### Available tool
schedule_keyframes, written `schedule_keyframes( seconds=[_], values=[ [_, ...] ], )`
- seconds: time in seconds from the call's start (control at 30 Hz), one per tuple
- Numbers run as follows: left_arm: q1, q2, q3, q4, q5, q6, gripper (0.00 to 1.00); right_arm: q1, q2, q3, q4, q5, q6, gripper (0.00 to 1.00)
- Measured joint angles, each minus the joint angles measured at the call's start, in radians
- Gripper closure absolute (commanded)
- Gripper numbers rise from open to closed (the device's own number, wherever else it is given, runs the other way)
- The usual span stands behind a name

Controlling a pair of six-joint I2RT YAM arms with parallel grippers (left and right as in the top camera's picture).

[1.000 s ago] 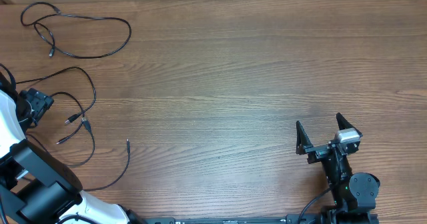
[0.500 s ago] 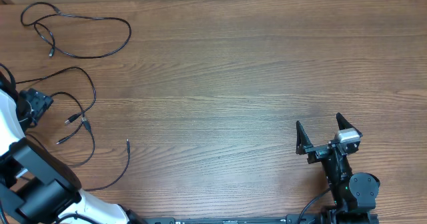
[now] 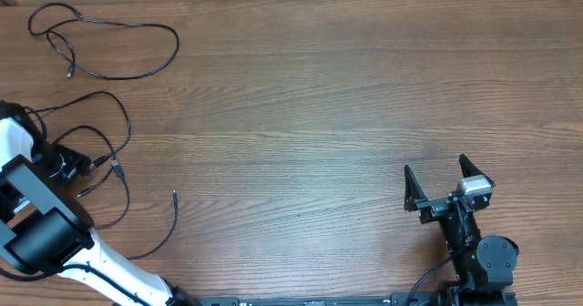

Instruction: Untangle cables

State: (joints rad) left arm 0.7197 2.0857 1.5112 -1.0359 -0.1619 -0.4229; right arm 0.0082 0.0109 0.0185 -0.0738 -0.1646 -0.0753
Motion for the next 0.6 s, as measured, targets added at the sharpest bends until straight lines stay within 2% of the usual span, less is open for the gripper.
schedule_keyframes(
  seconds=[0.37,0.6],
  values=[
    [0.071,0.0,0.015,-0.037,-0.037,0.0,0.25,0.0,0.0,0.0,0.0,0.0,0.0,0.0],
    [0.075,0.001,0.168,-0.124,-0.041,0.0,0.23,0.0,0.0,0.0,-0.001,0.0,0.0,0.0]
  ],
)
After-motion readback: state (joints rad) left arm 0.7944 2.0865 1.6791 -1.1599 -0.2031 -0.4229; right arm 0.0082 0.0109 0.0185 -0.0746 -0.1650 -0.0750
